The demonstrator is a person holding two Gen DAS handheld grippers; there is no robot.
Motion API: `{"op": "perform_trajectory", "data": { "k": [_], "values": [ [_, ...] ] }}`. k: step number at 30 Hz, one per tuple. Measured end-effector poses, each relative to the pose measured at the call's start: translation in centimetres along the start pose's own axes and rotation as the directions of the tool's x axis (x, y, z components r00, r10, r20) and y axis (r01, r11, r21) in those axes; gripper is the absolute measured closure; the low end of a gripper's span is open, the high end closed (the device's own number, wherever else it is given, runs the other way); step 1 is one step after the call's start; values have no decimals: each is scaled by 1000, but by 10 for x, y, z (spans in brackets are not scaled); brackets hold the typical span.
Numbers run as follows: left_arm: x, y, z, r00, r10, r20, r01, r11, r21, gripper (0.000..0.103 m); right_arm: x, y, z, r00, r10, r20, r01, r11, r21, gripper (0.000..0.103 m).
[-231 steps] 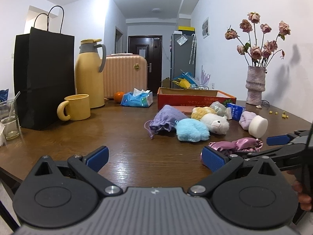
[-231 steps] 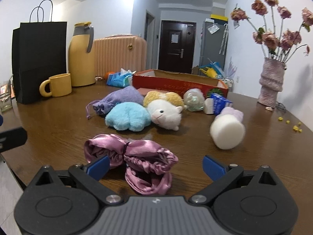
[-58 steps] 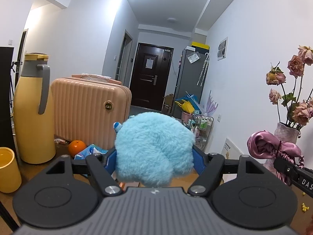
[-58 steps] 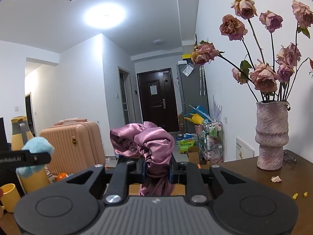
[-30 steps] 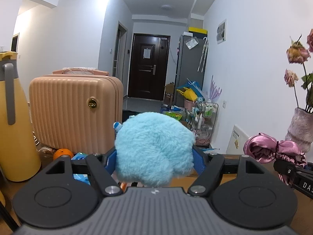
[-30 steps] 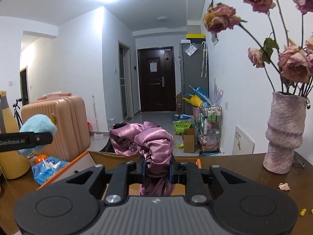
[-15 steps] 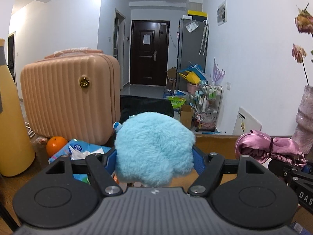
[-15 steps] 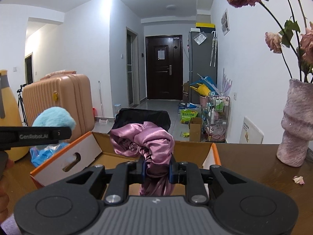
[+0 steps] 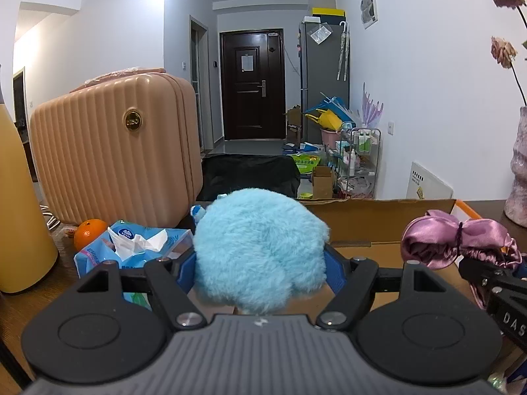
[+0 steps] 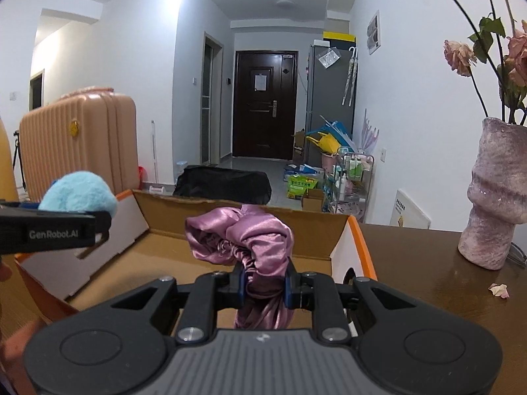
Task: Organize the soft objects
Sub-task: 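Carry the blue plush and scrunchie with both grippers toward the cardboard box, then lower both items into the box and open both grippers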
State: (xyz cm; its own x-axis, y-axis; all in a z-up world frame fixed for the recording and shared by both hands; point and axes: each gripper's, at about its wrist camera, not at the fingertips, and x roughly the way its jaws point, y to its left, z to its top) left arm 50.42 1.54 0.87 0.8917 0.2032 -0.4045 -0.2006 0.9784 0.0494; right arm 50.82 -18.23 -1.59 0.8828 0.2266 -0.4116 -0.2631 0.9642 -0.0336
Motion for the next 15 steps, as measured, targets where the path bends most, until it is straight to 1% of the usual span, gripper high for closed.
{"op": "perform_trajectory", "data": {
  "k": [5, 15],
  "values": [
    [5, -5, -5, 1000, -1, -16, 1, 1000, 21, 28, 7, 9, -5, 1000, -7, -29, 6, 999, -39, 83],
    [8, -5, -6, 999, 1, -35, 0, 1000, 17, 28, 10, 10, -8, 998, -14, -53, 11, 999, -41, 83]
  ]
}}
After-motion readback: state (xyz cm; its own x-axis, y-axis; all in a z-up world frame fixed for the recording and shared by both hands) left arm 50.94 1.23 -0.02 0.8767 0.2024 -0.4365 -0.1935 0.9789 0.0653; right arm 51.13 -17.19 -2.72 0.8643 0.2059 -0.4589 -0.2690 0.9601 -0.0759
